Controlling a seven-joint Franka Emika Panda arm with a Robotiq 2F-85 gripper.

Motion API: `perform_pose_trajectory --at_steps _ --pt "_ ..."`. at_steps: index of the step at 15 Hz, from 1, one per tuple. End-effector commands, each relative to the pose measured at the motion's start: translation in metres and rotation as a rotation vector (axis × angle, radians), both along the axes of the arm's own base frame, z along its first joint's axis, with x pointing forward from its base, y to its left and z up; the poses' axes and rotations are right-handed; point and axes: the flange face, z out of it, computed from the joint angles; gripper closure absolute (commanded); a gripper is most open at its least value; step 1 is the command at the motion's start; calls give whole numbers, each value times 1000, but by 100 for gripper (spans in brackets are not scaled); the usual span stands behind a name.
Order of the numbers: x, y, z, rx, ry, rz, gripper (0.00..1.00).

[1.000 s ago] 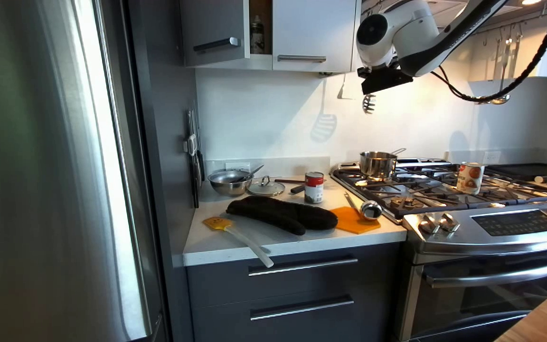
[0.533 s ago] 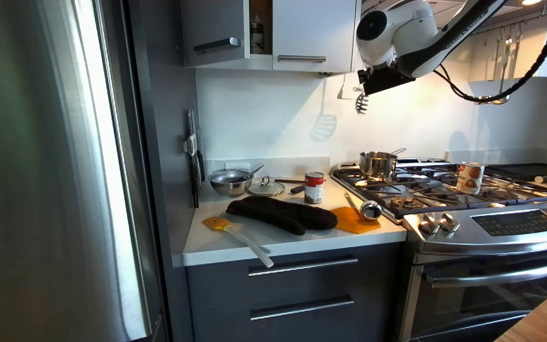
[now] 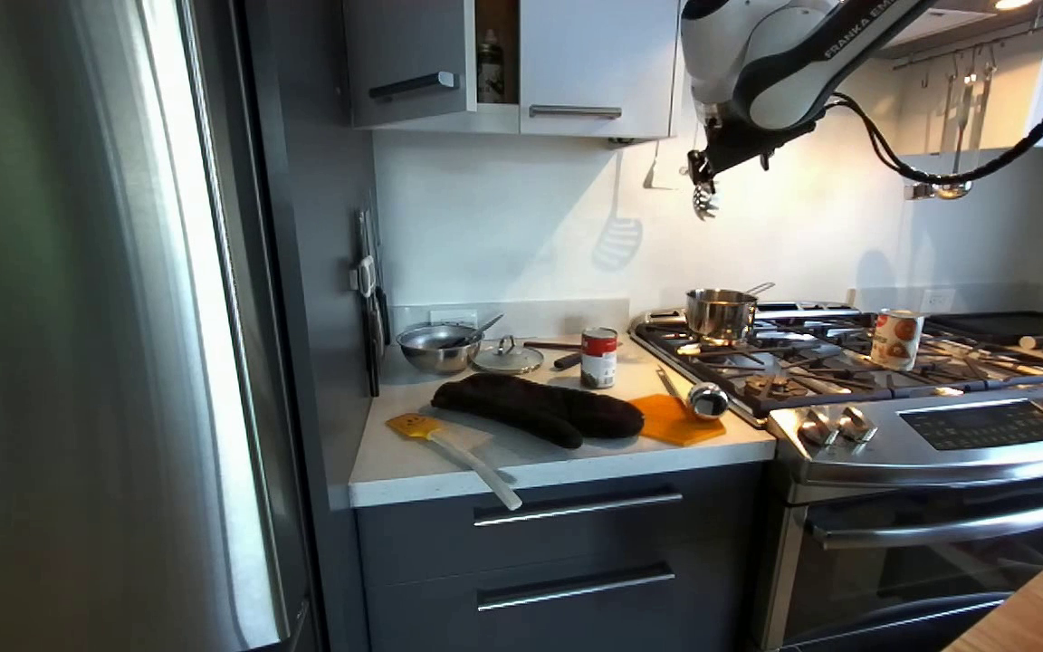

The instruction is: Put the metal kitchen on the wall hook

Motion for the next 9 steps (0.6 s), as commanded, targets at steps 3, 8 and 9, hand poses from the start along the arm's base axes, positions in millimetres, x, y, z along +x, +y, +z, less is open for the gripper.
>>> perform_pose_trajectory --at_steps 3,8,9 --pt "-38 5 -4 199 228 54 0" --pt "-36 5 -2 246 261 73 0" --pt "-37 5 -1 253 265 79 0"
